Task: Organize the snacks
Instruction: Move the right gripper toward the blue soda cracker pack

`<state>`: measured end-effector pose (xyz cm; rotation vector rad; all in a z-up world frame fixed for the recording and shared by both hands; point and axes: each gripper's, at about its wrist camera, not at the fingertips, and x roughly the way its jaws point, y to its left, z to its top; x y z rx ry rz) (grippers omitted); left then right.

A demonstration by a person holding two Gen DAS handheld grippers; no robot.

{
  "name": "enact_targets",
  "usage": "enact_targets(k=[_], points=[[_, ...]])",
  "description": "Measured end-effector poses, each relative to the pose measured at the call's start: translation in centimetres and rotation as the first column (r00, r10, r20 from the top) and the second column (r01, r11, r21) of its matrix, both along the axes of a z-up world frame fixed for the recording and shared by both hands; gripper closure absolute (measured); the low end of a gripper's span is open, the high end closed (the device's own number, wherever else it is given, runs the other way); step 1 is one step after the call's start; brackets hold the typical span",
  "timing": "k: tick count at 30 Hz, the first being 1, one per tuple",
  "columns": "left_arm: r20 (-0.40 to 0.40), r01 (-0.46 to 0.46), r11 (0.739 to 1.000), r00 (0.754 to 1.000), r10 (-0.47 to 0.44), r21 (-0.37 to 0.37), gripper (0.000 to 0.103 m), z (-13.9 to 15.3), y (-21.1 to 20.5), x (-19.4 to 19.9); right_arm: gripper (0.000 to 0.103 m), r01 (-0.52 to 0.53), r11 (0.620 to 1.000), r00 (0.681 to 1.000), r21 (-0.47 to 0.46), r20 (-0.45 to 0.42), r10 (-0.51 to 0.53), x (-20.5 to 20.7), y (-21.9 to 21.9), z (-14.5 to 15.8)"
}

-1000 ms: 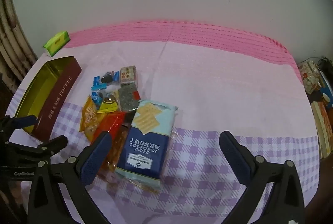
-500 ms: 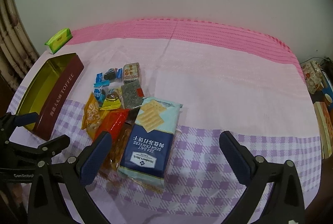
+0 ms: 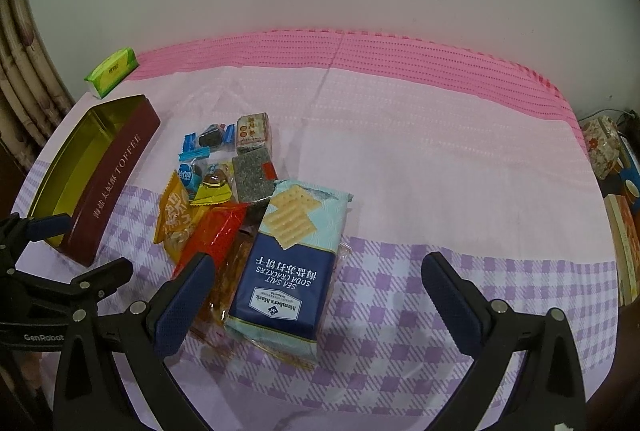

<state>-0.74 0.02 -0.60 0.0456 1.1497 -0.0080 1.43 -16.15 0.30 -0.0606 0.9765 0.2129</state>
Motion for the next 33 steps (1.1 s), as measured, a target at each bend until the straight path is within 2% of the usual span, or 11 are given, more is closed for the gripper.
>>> enact_targets(k=[15, 33], points=[[0.002, -0.005, 1.000, 1.000, 0.005, 0.010, 0.001, -0.1, -0.3, 0.2, 0.001, 0.006, 1.000, 1.000, 0.007, -0.008, -0.006, 0.2, -0.1, -0.3], [-0.003, -0.005, 1.000, 1.000, 0.005, -0.027, 0.001, -0.2, 0.0, 0.3, 0.005, 0.008, 1.000, 0.999, -0.008, -0.043, -0.008, 0.3, 0.0, -1.1]])
